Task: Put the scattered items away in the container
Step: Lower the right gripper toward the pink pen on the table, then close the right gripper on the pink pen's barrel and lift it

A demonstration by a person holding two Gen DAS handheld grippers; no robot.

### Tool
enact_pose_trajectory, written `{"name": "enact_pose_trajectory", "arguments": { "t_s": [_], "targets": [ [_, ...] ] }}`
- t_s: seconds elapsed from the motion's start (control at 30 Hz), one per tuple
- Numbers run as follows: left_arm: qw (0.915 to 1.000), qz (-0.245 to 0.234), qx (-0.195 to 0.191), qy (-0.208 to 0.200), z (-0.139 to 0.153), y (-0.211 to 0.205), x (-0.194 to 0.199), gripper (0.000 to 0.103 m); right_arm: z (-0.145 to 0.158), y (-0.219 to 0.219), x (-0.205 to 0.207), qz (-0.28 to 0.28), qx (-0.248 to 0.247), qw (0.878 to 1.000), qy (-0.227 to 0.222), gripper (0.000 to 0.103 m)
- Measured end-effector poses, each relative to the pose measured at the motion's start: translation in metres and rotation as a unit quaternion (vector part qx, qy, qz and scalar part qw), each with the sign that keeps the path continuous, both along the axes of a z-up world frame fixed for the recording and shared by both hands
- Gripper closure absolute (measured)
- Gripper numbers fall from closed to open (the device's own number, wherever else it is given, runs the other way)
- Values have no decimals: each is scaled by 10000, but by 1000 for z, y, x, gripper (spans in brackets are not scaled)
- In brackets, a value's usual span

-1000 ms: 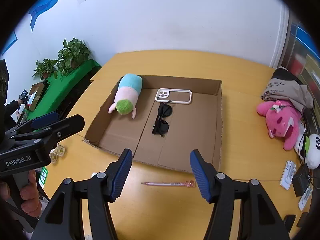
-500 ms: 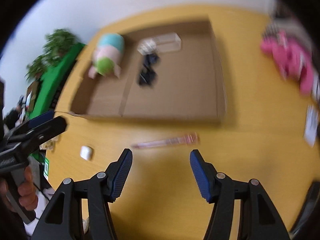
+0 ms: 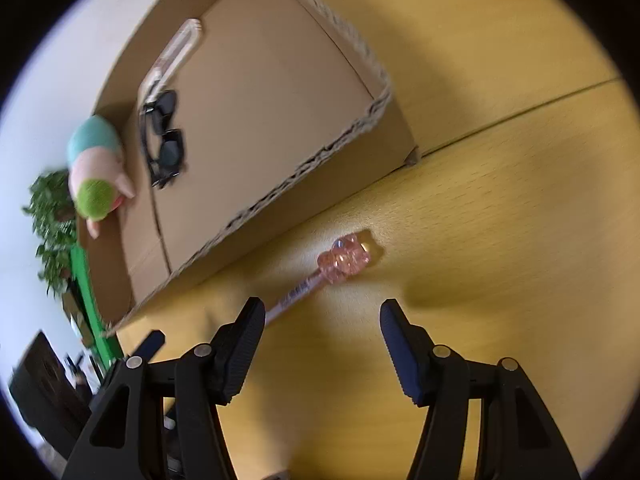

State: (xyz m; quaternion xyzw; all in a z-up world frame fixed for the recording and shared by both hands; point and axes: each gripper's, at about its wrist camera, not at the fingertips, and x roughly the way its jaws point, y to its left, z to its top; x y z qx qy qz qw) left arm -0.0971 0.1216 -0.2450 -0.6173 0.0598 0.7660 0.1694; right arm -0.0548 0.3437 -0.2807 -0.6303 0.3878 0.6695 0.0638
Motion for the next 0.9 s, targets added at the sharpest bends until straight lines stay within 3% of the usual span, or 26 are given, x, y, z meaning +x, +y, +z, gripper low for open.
{"name": "enact_pose_trajectory", "arguments": {
  "t_s": [0.17,0.23,0.3,0.4,0.47,0.53,0.57,0.6,0.67,0.73,0.83,0.9],
  "targets": [
    [9992,-365,-52,-165,-16,9,4,17,-9,-8,-9,-189,195,9996,-98,42],
    [9983,-513,-120,-241,-23,13,7,27,-7,-16,-14,-62,433,9989,-169,41],
    [9970,-723,-234,-130,-23,20,12,29,-6,-20,-15,-44,600,9979,-254,47],
    [9933,-1015,-548,69,-24,29,23,32,-6,-23,-14,-74,778,9963,-367,70],
    [9926,-1076,-548,113,-21,31,28,44,-7,-26,-15,-49,706,9969,-344,78],
    [9916,-1165,-556,86,-17,34,33,76,-9,-26,-15,-92,513,9982,-282,80],
    [9907,-1233,-568,55,-16,37,36,84,-10,-26,-15,-110,437,9987,-251,80],
    [9898,-1295,-589,23,-15,40,39,86,-11,-26,-14,-111,362,9990,-219,81],
    [9875,-1438,-653,-25,-14,45,49,88,-14,-25,-12,-139,128,9997,-134,92],
    [9861,-1519,-675,18,-9,49,59,90,-13,-23,-8,-152,-9,9999,-46,92],
    [9841,-1658,-594,213,9,53,76,92,-2,-17,4,-202,-191,9994,186,94],
    [9830,-1712,-531,402,27,54,86,93,9,-13,12,-286,-346,9985,313,101]
  ]
}}
